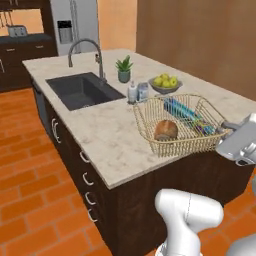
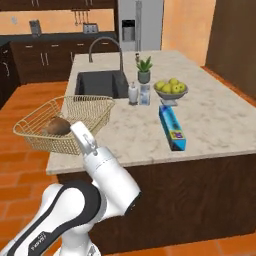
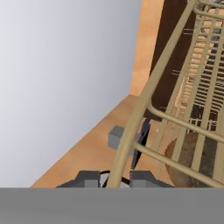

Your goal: Open the cabinet, pick up the bread from the cabinet and place it in the basket. Then move the basket to the dining counter.

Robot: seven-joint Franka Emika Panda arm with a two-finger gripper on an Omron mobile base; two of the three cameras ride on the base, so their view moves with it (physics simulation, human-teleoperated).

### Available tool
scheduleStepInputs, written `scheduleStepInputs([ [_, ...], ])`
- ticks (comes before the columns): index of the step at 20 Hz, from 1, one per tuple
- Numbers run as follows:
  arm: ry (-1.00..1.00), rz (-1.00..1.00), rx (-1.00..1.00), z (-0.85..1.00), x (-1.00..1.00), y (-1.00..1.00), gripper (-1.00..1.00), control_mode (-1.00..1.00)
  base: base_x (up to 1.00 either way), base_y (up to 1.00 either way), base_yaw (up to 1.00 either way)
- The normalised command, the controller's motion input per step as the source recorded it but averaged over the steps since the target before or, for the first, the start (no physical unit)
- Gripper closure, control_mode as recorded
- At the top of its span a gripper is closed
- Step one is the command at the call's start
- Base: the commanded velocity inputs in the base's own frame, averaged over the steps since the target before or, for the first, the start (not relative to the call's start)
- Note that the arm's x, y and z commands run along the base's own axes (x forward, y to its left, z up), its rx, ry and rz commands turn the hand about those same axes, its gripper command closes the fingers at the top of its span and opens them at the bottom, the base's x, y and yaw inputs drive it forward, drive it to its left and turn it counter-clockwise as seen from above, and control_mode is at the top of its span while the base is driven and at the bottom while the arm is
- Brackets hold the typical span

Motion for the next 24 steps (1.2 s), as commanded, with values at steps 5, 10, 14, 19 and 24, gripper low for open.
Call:
scheduleStepInputs([
  [5,0.0,0.0,0.0,0.0,0.0,0.0,1.0,1.0,0.44,-0.73,0.4],
  [10,0.0,0.0,0.0,0.0,0.0,0.0,1.0,1.0,0.52,-0.58,0.4],
  [14,0.0,0.0,0.0,0.0,0.0,0.0,1.0,1.0,0.62,-0.33,0.35],
  [19,0.01,0.18,0.02,-0.26,0.55,-0.32,1.0,-1.0,0.17,-0.04,0.06],
  [24,-0.02,0.13,-0.01,-0.95,0.87,-0.06,1.0,-1.0,0.0,0.0,0.0],
])
